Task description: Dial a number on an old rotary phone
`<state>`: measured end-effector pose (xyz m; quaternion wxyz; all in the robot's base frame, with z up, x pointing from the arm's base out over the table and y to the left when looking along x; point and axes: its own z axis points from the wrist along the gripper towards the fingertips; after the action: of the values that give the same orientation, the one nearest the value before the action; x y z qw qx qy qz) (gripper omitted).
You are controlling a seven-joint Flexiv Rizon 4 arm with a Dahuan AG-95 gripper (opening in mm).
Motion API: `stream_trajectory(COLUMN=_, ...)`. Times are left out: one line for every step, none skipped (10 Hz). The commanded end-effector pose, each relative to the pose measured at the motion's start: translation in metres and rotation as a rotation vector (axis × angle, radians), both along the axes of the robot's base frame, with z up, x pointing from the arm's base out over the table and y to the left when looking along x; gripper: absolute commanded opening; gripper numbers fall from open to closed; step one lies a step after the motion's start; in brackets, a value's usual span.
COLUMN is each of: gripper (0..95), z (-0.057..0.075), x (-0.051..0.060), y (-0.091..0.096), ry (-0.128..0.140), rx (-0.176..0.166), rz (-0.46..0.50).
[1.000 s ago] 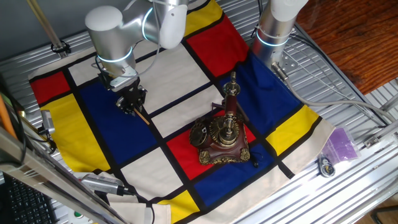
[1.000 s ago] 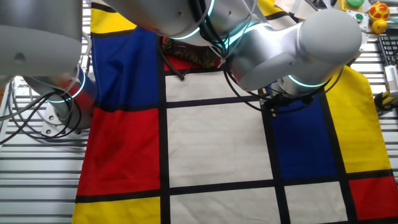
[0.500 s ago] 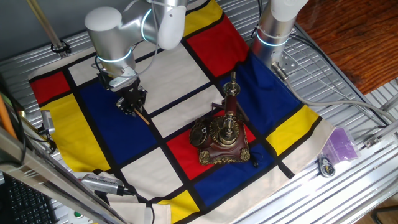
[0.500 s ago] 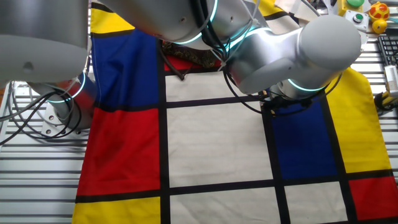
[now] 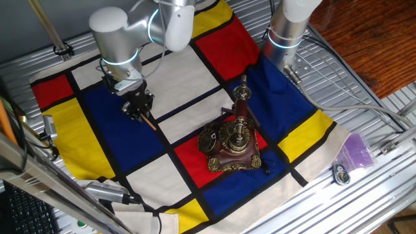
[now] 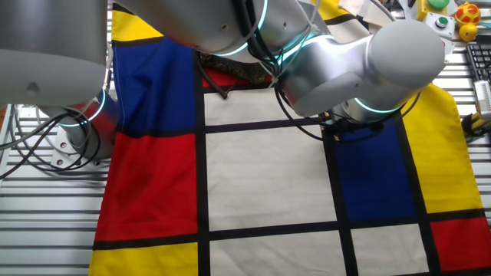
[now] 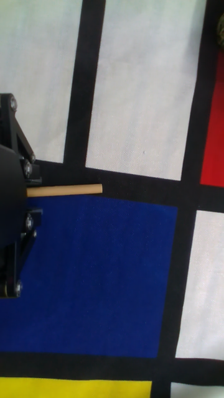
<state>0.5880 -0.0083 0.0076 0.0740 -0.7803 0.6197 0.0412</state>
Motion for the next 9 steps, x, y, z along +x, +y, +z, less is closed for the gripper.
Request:
stream_trajectory(gripper=19.0, z=-0.0015, x=0.0001, y=0.0002, ry=0.001, rx=0.011, rz=-0.001)
stream_trajectory(gripper=19.0, z=-0.0015, x=0.0001, y=0.0002, ry=0.001, rx=0.023, rz=-0.002)
stream_trajectory(gripper=19.0, z=-0.0015, x=0.0, y=0.0002, ry=0.004, rx=0.023, rz=-0.002)
stream_trajectory(gripper=19.0, z=-0.0014, x=0.0001, y=0.0002, ry=0.002, rx=0.025, rz=-0.002)
stream_trajectory(gripper=19.0, z=-0.0016, x=0.0, y=0.0002, ry=0.002, rx=0.023, rz=-0.001)
stream_trajectory(gripper=0.0, z=-0.0017, x=-0.0001, y=0.0002, ry=0.004, rx=0.021, rz=0.002)
stream_trajectory(gripper=0.0, z=-0.0017, x=-0.0001, y=0.0002, ry=0.003, rx=0.021, rz=0.0)
stream_trajectory(gripper=0.0, z=-0.0017, x=-0.0003, y=0.0002, ry=0.004, rx=0.019, rz=-0.005)
stream_trajectory(gripper=0.0, z=-0.0018, x=-0.0005, y=0.0003, ry=0.004, rx=0.015, rz=-0.008)
